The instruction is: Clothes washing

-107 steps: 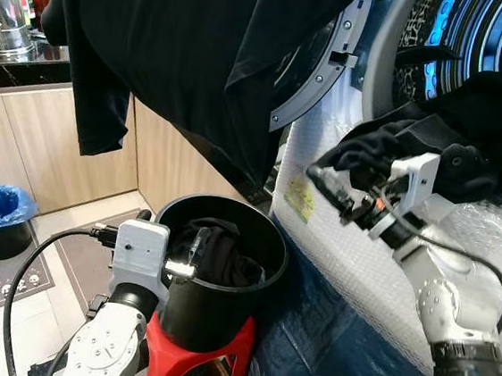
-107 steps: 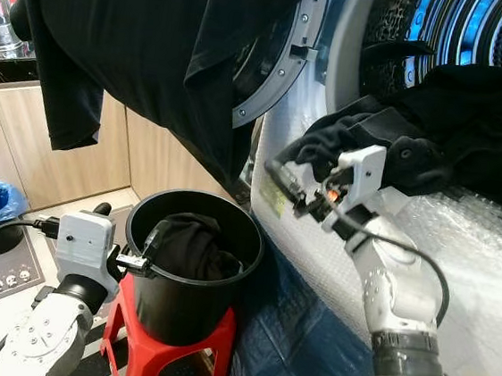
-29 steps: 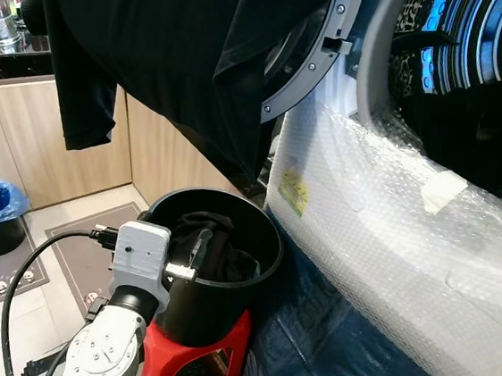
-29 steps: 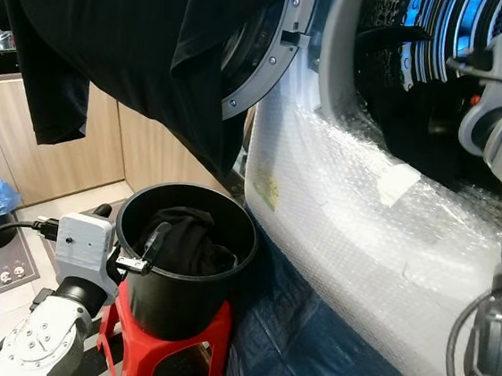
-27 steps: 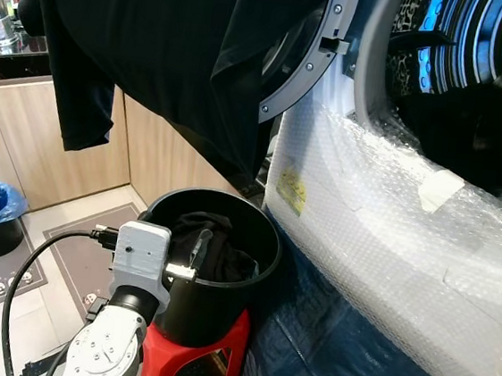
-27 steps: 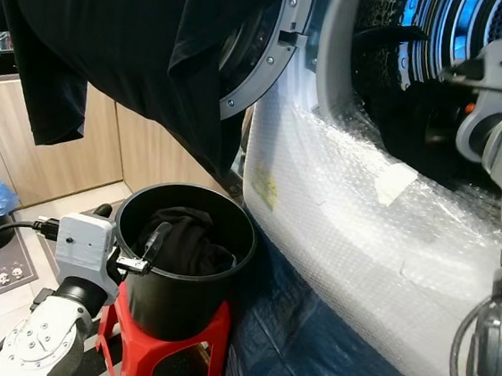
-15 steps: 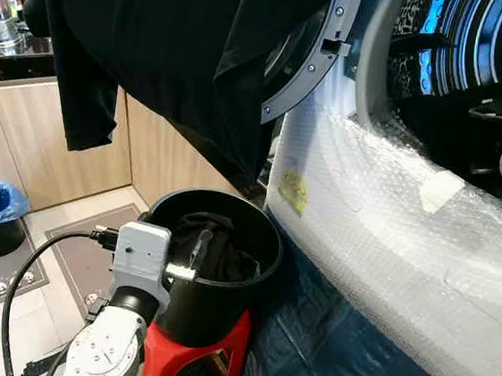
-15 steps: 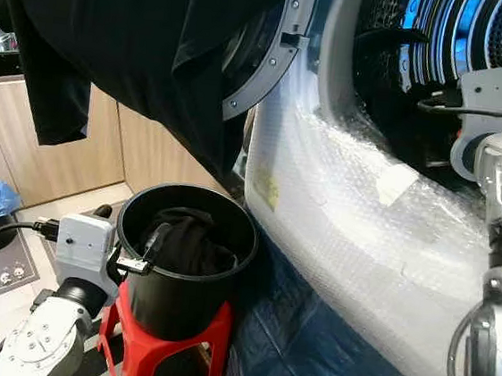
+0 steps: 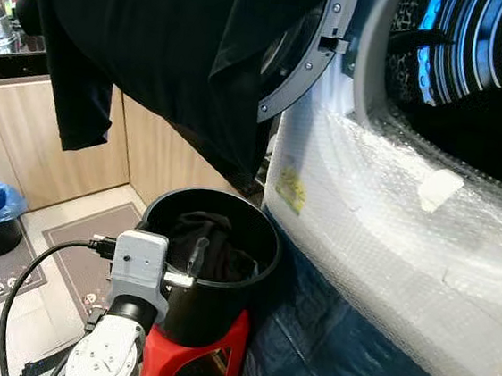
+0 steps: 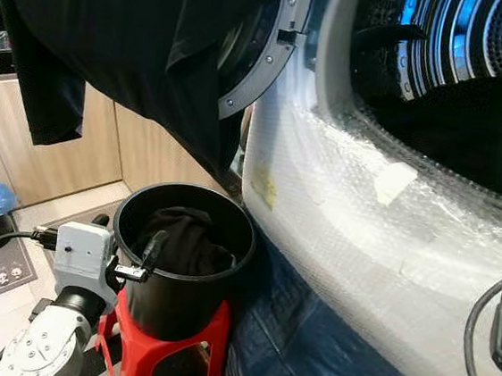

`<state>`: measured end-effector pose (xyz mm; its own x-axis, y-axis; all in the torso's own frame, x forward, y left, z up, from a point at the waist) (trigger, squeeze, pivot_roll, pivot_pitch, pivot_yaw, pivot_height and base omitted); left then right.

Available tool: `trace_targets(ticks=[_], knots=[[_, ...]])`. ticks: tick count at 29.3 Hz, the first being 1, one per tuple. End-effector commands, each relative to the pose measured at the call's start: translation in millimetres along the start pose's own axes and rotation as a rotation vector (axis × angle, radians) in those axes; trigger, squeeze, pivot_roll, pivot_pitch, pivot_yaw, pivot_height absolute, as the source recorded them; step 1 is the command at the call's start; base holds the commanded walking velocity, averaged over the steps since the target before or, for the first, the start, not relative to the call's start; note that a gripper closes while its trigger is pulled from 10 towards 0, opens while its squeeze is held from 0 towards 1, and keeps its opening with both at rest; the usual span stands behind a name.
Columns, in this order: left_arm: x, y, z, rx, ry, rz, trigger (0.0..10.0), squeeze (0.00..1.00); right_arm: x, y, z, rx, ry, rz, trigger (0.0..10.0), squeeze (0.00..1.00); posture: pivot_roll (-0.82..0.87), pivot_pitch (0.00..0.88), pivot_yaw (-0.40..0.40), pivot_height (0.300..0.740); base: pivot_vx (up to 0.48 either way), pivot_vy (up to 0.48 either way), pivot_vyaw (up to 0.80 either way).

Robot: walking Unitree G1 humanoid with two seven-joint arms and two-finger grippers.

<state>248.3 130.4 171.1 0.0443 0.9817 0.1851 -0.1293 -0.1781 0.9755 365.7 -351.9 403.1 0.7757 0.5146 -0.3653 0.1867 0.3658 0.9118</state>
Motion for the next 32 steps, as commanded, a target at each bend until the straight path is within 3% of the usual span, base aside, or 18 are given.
trace_targets(ticks=[1,6,8,11,13,14,16,18,20,27,31,32], knots=[[-1.5,6,-0.8,-0.013,-0.005,-0.007,10.0,0.0,-16.0,15,0.8,-0.059,-0.074,0.022,10.0,0.0,0.07,0.0,-0.132,0.74,0.0,0.0,0.0],[-1.5,5,0.7,-0.015,-0.012,-0.002,10.0,0.0,-10.7,27,-3.9,-0.133,-0.043,0.077,10.0,0.0,0.07,0.0,-0.125,0.74,0.0,0.0,0.0],[-1.4,6,1.5,-0.015,-0.014,-0.002,10.0,0.0,4.9,30,-10.0,-0.168,0.056,0.09,10.0,0.0,0.07,0.0,-0.123,0.74,0.0,0.0,0.0],[-1.0,5,1.9,-0.015,-0.016,0.0,10.0,0.0,11.9,32,-13.7,-0.19,0.117,0.137,10.0,0.0,0.07,0.0,-0.122,0.74,0.0,0.0,0.0],[-0.7,5,2.2,-0.015,-0.016,0.001,10.0,0.0,21.5,31,-17.6,-0.178,0.241,0.239,10.0,0.0,0.07,0.0,-0.121,0.74,0.0,0.0,0.0],[-0.3,6,2.5,-0.017,-0.017,0.003,10.0,0.0,30.6,30,-22.7,-0.174,0.362,0.362,10.0,0.0,0.07,0.0,-0.119,0.74,0.0,0.0,0.0],[0.2,6,2.9,-0.018,-0.017,0.005,10.0,0.0,39.7,30,-30.4,-0.18,0.488,0.484,10.0,0.0,0.07,0.0,-0.116,0.74,0.0,0.0,0.0],[0.6,6,3.2,-0.02,-0.018,0.006,10.0,0.0,45.9,29,-38.6,-0.201,0.588,0.557,10.0,0.0,0.07,0.0,-0.115,0.74,0.0,0.0,0.0],[1.4,6,3.9,-0.02,-0.023,0.011,10.0,0.0,54.9,21,-55.0,-0.239,0.768,0.612,10.0,0.0,0.07,0.0,-0.109,0.74,0.0,0.0,0.0],[3.0,3,5.6,-0.015,-0.034,0.037,10.0,0.0,51.7,-7,-65.4,-0.291,0.936,0.633,10.0,0.0,0.07,0.0,-0.102,0.74,0.0,0.0,0.0],[5.6,-1,5.7,0.0,-0.038,0.065,10.0,0.0,46.4,-16,-68.3,-0.295,0.979,0.706,10.0,0.0,0.07,0.0,-0.098,0.74,0.0,0.0,0.0],[9.5,-5,5.4,0.014,-0.033,0.081,10.0,0.0,39.9,-23,-74.8,-0.329,1.04,0.763,10.0,0.0,0.06,0.0,-0.093,0.74,0.0,0.0,0.0]])
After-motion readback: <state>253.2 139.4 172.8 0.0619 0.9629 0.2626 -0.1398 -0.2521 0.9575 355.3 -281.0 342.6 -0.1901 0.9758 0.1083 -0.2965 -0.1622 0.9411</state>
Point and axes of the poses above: a point about 5 cm out from each wrist's last joint towards the gripper, its own z axis pointing out of the wrist towards the gripper, its own y axis along the axis of the wrist's last joint, x = y × z, the point moved 2 cm from there along z, pointing out of the wrist towards the gripper, and after that the axes turned 8 degrees about z, right-handed, at the moved point
